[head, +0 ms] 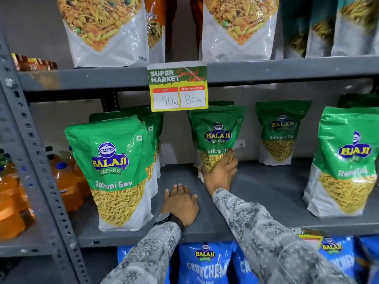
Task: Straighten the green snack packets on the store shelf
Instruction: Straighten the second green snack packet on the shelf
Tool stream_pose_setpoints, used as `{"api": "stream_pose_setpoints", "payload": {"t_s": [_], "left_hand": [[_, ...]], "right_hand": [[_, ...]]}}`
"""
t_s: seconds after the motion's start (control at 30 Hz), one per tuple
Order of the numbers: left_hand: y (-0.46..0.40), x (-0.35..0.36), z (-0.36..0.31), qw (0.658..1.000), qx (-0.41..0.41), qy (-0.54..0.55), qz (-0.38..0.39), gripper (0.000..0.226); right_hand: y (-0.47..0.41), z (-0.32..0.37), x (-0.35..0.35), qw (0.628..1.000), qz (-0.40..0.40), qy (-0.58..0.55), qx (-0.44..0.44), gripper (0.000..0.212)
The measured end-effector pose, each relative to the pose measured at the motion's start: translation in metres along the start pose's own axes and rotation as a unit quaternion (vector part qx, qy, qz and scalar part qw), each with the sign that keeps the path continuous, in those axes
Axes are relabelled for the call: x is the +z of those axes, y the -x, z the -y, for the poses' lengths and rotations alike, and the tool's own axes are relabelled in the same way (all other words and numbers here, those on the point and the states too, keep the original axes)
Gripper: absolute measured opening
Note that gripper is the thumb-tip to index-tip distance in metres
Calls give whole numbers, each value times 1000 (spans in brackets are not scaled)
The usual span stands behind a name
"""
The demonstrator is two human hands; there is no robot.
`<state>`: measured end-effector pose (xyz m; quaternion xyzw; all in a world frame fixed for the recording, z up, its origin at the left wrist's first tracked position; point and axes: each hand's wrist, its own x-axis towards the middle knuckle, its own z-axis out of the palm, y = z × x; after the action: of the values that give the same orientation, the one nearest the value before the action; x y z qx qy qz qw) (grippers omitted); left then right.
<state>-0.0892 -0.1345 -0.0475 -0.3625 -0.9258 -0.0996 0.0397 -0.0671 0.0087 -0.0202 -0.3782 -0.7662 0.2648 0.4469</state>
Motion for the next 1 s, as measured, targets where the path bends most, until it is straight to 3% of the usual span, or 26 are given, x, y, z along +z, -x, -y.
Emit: {"api": "stream_pose_setpoints", "payload": {"t_s": [0.6, 1.0], "left_hand": [[-25, -22, 22, 1000, -17, -18, 13, 62], [-26, -21, 23, 1000, -14, -11, 15, 61]], "right_hand": [[91, 11, -81, 999, 12, 11, -51, 135], [118, 11, -103, 999, -6, 12, -36, 135]]}}
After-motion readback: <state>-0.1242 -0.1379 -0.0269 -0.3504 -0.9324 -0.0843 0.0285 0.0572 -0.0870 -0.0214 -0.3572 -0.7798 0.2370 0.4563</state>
